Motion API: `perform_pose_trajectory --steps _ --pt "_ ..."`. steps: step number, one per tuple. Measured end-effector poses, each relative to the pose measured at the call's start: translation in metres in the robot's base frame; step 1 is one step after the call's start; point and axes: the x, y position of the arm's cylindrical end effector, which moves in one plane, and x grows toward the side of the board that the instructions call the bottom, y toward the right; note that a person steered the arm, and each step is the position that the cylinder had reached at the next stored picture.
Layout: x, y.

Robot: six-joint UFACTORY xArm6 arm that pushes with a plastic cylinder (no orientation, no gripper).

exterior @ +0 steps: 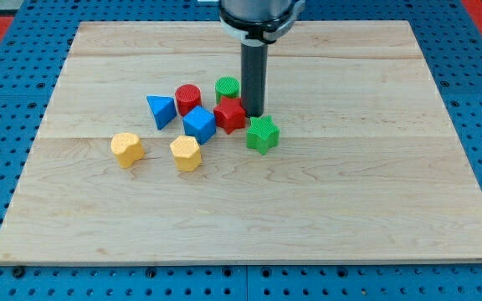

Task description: Slide the green circle along with green star and yellow hexagon towards the yellow heart

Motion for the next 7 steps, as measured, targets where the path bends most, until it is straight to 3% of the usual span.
perform_pose_trajectory --steps 2,5,6,7 --pt "-0.002 0.012" --pt "-0.094 -0.008" --pt "-0.087 -0.046" --pt "-0.077 -0.02"
